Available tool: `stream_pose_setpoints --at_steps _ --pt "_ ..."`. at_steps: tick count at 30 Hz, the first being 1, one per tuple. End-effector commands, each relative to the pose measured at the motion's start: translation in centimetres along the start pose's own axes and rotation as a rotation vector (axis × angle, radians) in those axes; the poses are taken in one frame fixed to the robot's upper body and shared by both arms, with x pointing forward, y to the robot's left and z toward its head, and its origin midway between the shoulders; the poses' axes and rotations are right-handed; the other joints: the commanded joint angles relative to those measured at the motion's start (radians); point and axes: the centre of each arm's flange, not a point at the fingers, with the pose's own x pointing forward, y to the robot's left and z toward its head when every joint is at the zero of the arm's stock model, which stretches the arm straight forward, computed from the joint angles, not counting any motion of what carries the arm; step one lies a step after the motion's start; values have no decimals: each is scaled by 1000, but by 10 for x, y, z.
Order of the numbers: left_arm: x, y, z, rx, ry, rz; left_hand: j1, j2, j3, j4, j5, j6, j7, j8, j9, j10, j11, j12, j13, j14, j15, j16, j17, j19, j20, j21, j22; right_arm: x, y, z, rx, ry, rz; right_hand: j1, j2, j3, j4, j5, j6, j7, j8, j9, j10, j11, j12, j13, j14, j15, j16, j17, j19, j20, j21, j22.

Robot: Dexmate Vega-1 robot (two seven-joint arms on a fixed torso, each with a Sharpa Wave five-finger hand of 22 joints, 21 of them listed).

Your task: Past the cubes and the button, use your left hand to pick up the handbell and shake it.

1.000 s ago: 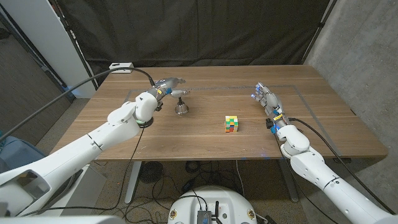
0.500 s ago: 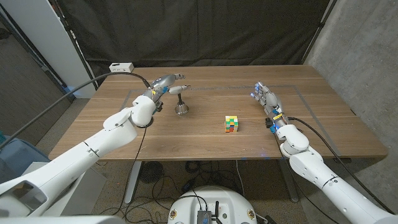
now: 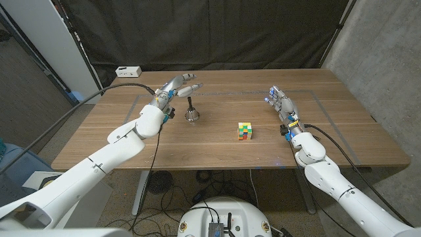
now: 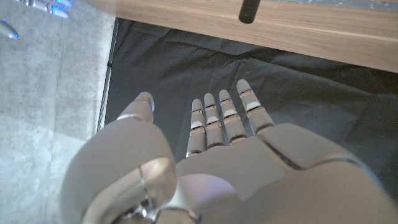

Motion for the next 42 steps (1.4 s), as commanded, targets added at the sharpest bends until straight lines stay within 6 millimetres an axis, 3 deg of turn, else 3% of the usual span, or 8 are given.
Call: stream_pose_setpoints --at_steps 1,9,17,29,42 --pt "-16 7 6 -307 -80 30 -16 -4 2 3 2 14 -1 4 0 13 0 7 -1 17 1 10 3 13 -1 1 1 0 0 3 2 -14 4 10 1 -4 2 4 4 0 -1 4 5 0 2 2 7 3 1 4 5 4 -3 4" --pt "-32 19 -7 -424 -81 88 -48 -21 -16 14 -4 -2 -4 -8 -2 11 4 3 -9 14 4 6 4 18 -6 -4 1 1 4 8 -4 -38 10 8 1 -5 3 4 8 -1 0 4 10 -2 4 2 11 1 2 4 6 3 -3 4" --pt "-38 30 -34 -584 -56 128 -107 -43 -46 37 -11 -24 -5 -22 -5 -1 18 -5 -20 -2 9 -2 6 13 -8 -15 2 1 7 10 -19 -55 9 2 2 -7 7 3 23 -5 5 4 27 -4 9 2 24 0 8 5 18 3 1 4" --pt "-29 0 -73 -856 17 131 -174 -66 -79 61 -14 -77 -4 -37 -9 -42 33 -22 -38 -36 18 -13 7 -4 -7 -37 2 1 5 15 -64 -65 0 -5 2 -10 10 1 25 -8 4 4 34 -5 10 2 31 -4 10 6 29 0 4 4" --pt "-31 -20 -97 -881 92 125 -217 -75 -96 68 -10 -149 -12 -44 -14 -131 26 -39 -67 -140 10 -28 4 -81 -18 -90 2 3 0 5 -37 -22 4 -28 -5 -21 19 -4 16 -16 -1 4 34 0 6 2 21 -8 6 8 15 1 -3 4"
